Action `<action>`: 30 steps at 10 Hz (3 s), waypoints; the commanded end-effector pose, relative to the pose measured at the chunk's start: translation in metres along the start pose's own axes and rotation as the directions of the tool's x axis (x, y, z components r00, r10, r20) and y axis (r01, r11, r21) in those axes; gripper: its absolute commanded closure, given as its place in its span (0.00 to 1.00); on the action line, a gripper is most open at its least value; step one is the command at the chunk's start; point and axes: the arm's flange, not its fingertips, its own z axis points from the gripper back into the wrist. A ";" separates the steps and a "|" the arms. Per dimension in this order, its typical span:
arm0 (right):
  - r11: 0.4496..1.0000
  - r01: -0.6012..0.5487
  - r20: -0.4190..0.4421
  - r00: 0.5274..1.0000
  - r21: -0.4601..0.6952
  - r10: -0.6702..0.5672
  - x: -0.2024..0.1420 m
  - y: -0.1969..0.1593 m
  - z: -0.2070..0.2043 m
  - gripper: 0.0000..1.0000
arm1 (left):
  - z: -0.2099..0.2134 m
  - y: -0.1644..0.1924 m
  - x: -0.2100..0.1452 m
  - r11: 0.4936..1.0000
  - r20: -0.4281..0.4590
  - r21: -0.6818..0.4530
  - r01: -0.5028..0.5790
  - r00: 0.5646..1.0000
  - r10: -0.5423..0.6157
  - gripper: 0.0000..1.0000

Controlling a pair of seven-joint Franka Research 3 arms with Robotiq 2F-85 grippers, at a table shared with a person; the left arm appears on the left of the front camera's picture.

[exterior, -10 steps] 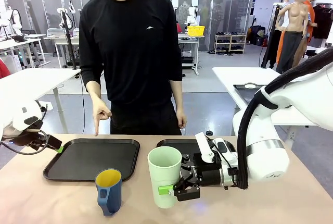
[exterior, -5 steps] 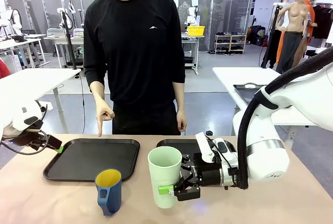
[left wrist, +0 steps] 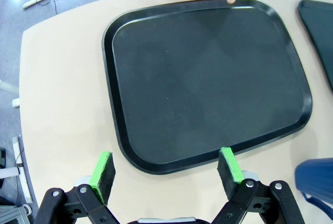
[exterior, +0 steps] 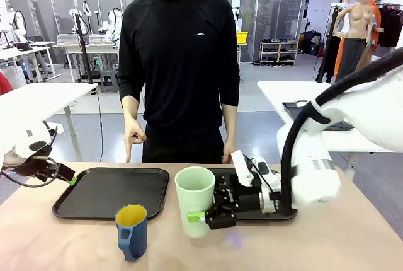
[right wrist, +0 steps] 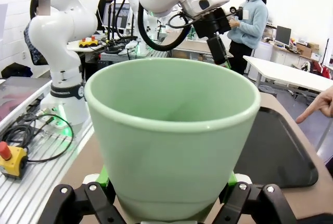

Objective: Sort and store the cups by type.
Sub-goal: Place the picked Reusable plastic cup into the Flat Tray indicated by the person.

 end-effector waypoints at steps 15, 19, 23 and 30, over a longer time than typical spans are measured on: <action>0.997 -0.005 0.063 0.998 -0.071 0.010 -0.010 -0.217 -0.222 0.14 | 0.001 0.000 0.000 1.000 0.002 0.000 0.000 1.000 0.000 0.00; 0.995 0.021 0.019 1.000 -0.102 -0.019 -0.037 -0.226 -0.222 0.14 | 0.001 0.000 0.000 1.000 0.002 0.000 0.000 1.000 0.000 0.00; 0.992 0.048 0.009 0.999 -0.116 -0.047 -0.064 -0.229 -0.223 0.14 | 0.001 0.000 0.000 1.000 0.002 0.000 0.000 1.000 0.000 0.00; 0.988 0.043 -0.058 0.997 -0.148 -0.052 -0.063 -0.226 -0.211 0.00 | 0.001 0.000 0.000 1.000 0.002 0.000 0.000 1.000 0.000 0.00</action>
